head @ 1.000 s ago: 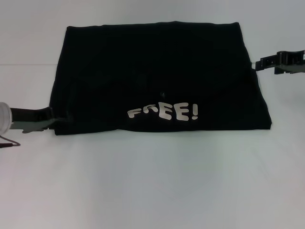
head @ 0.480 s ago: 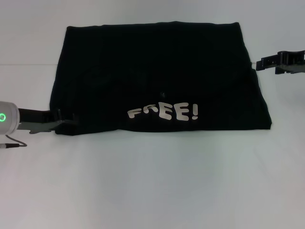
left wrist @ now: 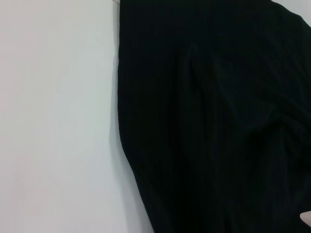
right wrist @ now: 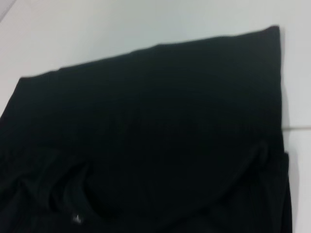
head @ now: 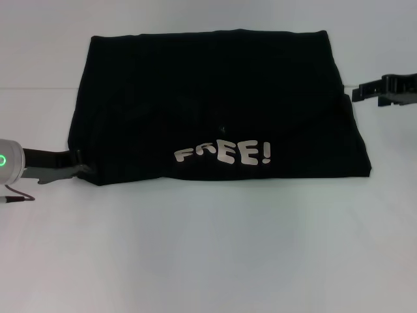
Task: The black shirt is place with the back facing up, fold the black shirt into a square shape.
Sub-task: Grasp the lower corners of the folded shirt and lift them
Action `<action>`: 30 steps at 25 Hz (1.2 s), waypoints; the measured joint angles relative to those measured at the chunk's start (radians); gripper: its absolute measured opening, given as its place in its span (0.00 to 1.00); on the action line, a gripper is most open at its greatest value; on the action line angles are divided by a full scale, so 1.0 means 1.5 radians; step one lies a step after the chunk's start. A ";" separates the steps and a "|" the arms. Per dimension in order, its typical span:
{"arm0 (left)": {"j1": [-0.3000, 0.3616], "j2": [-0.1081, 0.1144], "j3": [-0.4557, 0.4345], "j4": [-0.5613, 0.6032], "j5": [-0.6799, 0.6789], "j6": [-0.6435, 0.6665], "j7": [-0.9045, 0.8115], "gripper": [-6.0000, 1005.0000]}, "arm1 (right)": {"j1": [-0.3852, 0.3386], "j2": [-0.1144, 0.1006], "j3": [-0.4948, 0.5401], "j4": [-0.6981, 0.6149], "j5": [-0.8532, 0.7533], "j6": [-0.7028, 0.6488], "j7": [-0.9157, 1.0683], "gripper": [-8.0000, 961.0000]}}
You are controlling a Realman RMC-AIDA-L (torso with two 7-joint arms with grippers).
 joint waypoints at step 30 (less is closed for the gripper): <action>-0.008 -0.001 0.000 0.003 -0.006 -0.002 -0.009 0.02 | -0.026 0.053 -0.003 0.066 -0.072 0.058 -0.095 0.62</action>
